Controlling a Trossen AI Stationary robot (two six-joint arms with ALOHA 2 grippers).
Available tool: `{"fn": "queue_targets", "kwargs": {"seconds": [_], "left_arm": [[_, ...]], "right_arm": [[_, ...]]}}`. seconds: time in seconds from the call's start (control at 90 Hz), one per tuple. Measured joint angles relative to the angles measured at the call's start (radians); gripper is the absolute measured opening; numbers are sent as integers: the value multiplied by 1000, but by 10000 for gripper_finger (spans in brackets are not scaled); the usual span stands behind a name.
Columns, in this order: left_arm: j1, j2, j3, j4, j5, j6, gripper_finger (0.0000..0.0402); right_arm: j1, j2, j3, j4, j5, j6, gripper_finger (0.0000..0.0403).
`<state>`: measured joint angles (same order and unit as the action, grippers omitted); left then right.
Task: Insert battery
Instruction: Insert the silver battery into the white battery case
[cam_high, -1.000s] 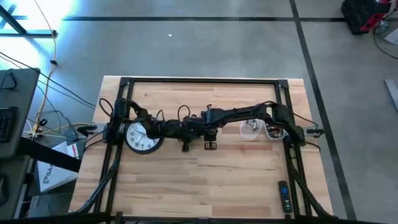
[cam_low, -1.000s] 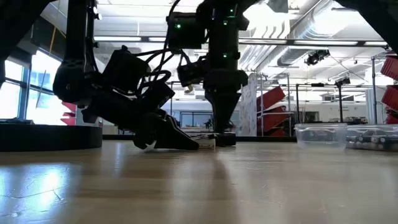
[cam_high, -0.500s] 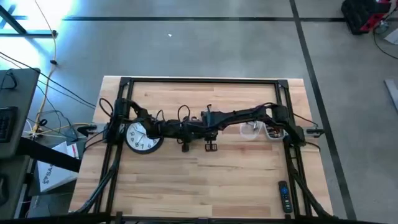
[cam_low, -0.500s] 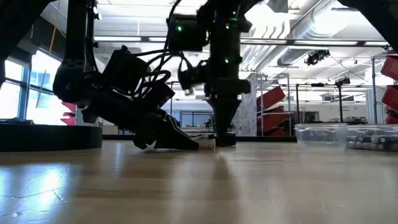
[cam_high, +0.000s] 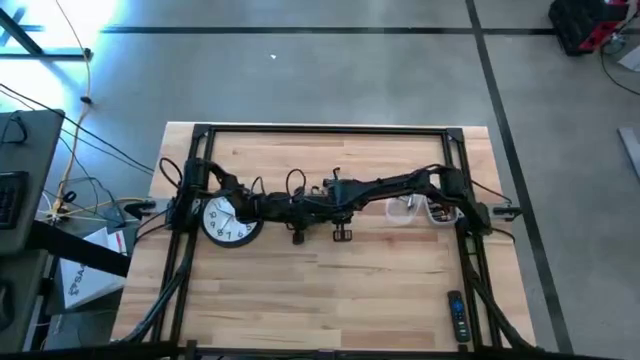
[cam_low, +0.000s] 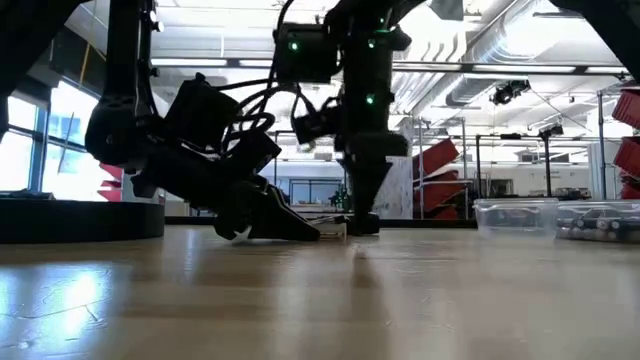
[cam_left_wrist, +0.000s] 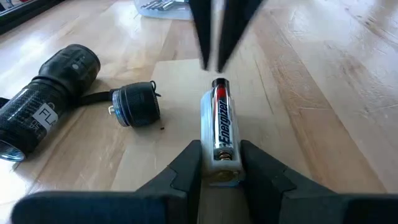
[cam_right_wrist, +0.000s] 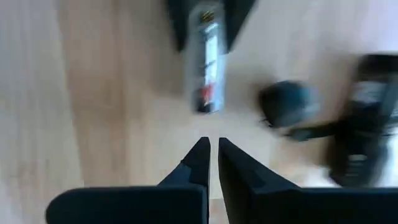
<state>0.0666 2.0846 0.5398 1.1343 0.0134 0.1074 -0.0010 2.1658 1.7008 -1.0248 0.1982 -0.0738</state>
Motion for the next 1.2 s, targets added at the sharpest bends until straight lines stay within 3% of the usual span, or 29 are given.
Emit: {"fn": "queue_targets", "kwargs": {"seconds": [0.356,1.2], "left_arm": [[0,0,0,0,-1,0,72],[0,0,-1,1,-2,-1,72]], "right_arm": [[-6,7,-15,47,-62,-13,0],[-6,21,-15,102,-97,-43,0]]}}
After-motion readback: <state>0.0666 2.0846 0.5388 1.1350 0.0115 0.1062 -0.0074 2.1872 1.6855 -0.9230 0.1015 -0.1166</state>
